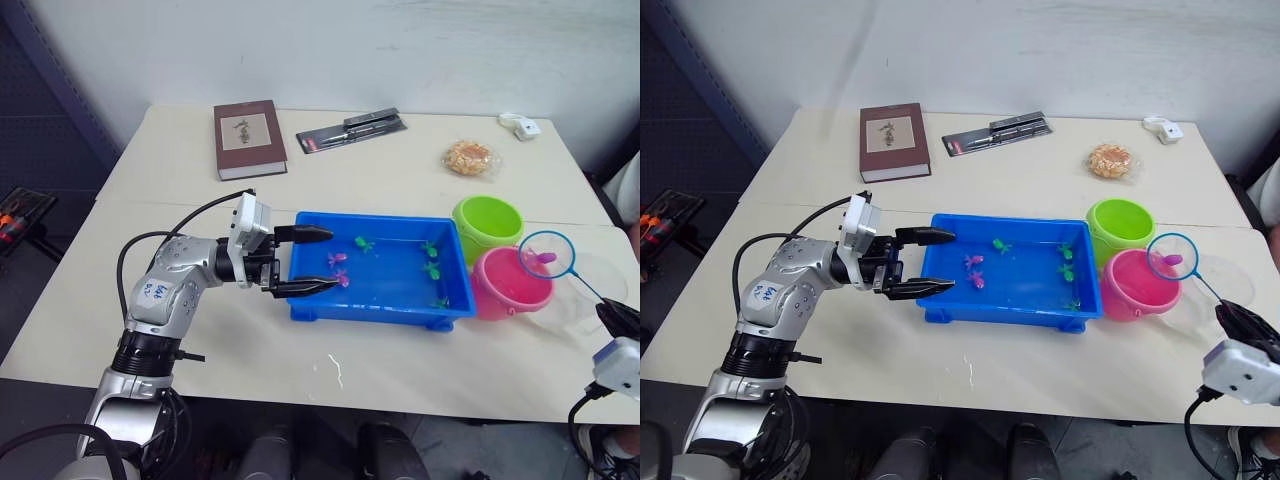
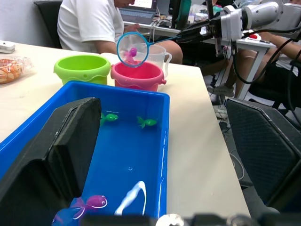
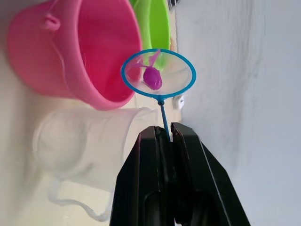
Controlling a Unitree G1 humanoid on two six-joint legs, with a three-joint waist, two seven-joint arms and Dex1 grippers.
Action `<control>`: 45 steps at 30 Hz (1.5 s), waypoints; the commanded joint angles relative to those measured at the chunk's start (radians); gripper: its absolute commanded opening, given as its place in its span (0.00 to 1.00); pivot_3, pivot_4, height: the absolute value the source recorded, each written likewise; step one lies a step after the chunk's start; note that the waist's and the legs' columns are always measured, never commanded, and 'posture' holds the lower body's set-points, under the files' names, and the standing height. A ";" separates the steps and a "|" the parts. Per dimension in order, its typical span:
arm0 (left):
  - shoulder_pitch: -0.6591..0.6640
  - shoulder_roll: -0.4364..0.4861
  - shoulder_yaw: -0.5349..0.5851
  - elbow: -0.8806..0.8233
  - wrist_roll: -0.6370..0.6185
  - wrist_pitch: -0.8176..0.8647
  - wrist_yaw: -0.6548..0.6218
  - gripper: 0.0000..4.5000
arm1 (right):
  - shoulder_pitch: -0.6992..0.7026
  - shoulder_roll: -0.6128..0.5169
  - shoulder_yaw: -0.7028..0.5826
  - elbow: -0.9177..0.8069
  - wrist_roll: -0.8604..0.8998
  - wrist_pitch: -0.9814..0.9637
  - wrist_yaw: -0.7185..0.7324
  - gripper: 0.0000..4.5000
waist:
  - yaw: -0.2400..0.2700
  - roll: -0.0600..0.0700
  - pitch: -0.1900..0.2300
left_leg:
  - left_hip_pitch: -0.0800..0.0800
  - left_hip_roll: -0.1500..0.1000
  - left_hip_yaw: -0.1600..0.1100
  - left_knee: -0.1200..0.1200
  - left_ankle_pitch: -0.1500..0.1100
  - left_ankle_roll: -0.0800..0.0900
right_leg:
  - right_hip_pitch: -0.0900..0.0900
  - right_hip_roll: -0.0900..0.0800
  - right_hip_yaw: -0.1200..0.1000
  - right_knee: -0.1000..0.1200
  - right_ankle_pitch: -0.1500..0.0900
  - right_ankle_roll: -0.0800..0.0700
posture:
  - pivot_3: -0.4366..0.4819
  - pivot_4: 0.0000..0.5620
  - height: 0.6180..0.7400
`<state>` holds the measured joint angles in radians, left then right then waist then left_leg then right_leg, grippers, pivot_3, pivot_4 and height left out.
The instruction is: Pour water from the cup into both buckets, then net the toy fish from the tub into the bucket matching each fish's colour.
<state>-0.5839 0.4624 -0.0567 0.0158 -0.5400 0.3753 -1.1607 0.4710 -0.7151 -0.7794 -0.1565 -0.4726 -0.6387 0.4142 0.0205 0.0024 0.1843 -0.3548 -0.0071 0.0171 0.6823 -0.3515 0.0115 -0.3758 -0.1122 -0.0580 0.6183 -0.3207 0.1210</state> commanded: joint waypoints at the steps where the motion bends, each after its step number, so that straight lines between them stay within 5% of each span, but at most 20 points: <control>1: -0.001 0.001 0.009 -0.024 -0.003 -0.011 -0.003 1.00 | 0.038 -0.008 -0.005 0.000 -0.086 -0.048 -0.092 0.00 | 0.000 0.000 0.000 | 0.000 0.000 0.000 0.000 0.000 0.000 | 0.000 0.000 0.000 0.000 0.000 0.000 | 0.48 0.27 0.99; 10: 0.011 -0.018 0.008 -0.030 -0.008 -0.018 0.006 1.00 | 0.065 0.026 -0.016 -0.025 -0.215 -0.042 -0.306 0.00 | -0.001 0.000 0.000 | 0.000 0.001 0.000 0.000 0.000 -0.001 | 0.000 0.001 0.007 -0.001 0.000 0.000 | 0.48 0.27 0.99; 36: -0.002 -0.046 -0.015 -0.021 0.000 -0.020 0.001 1.00 | 0.099 0.031 0.054 -0.075 -0.240 0.075 -0.403 0.00 | -0.014 0.000 0.000 | 0.000 0.001 0.000 -0.001 0.000 0.000 | 0.000 0.001 0.009 -0.001 0.000 -0.001 | 0.48 0.27 0.99; 39: 0.001 -0.041 -0.010 -0.021 -0.001 -0.019 0.000 1.00 | 0.098 0.030 0.056 -0.084 -0.164 0.060 -0.382 0.00 | -0.018 0.000 0.000 | 0.000 0.001 0.000 -0.001 0.000 0.000 | 0.000 0.001 0.009 -0.001 0.000 -0.001 | 0.48 0.27 0.99; 45: 0.036 0.052 0.050 0.011 0.016 -0.039 -0.006 1.00 | 0.042 -0.053 0.173 -0.258 0.469 0.211 -0.068 0.00 | -0.033 0.000 0.000 | 0.001 0.002 0.000 -0.001 0.000 -0.001 | 0.000 0.001 0.009 0.000 0.000 -0.001 | 0.48 0.27 0.99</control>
<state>-0.5636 0.4837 -0.0504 0.0177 -0.5320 0.3569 -1.1586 0.5295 -0.7385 -0.6323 -0.3250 -0.2067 -0.4955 0.2564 -0.0121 0.0026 0.1842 -0.3534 -0.0042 0.0172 0.6814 -0.3516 0.0108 -0.3758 -0.1104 -0.0489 0.6191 -0.3212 0.1201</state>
